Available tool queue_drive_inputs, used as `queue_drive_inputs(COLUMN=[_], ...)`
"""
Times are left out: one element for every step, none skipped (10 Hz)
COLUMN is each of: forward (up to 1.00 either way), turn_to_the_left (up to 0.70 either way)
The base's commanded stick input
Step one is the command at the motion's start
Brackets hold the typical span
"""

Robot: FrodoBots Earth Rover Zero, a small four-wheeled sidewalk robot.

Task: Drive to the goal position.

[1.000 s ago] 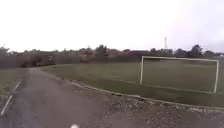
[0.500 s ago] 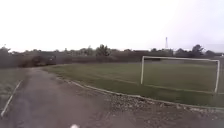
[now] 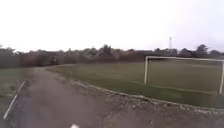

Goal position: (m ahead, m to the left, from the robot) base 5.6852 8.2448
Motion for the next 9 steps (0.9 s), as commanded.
queue_drive_inputs(forward=[0.0,0.0,0.0,0.0,0.0,0.0,0.0,0.0,0.0], turn_to_the_left=[0.7,0.7,0.7,0.7,0.7,0.06,-0.04,-0.04,-0.04])
